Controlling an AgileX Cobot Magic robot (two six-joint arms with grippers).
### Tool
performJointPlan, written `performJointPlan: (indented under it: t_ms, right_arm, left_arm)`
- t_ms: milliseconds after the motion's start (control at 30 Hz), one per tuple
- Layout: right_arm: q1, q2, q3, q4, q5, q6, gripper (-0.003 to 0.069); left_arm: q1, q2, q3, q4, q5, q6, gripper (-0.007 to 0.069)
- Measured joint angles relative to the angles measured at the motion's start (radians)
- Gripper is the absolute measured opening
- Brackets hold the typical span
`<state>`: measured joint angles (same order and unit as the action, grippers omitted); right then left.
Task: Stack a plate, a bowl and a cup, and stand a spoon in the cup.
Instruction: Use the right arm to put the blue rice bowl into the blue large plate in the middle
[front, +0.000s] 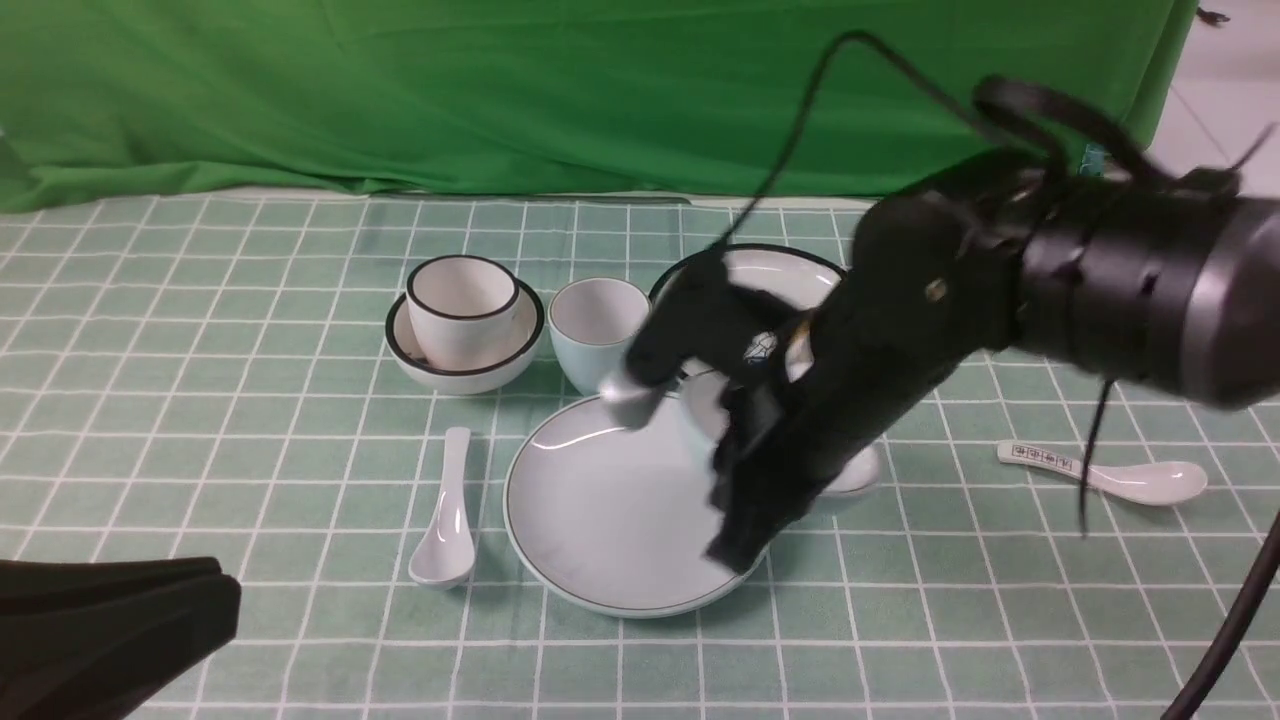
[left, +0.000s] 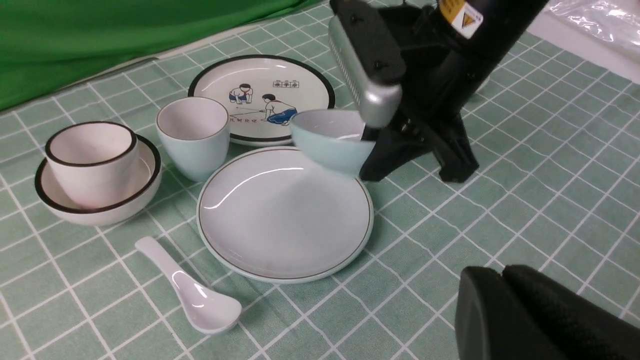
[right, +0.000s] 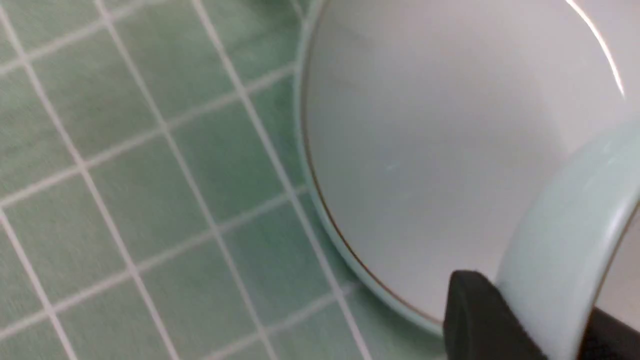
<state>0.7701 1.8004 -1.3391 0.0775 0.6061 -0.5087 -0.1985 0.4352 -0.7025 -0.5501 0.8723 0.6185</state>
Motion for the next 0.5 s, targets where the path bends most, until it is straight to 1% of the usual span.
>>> performJointPlan:
  t_ms: [100,200,500]
  right_arm:
    - [0.037,0.036,0.0,0.003,-0.08,0.001,0.0095]
    - [0.048,0.092,-0.001,0.002,-0.152,0.001,0.0095]
    - [0.051,0.146,-0.018,-0.014,-0.183,0.0,0.0105]
  left_arm:
    - [0.0,0.0,0.0,0.0,-0.001,0.0,0.0017]
    - [0.0,0.0,0.0,0.0,-0.001,0.0,0.0017]
    - [0.0,0.0,0.0,0.0,-0.001,0.001,0.0017]
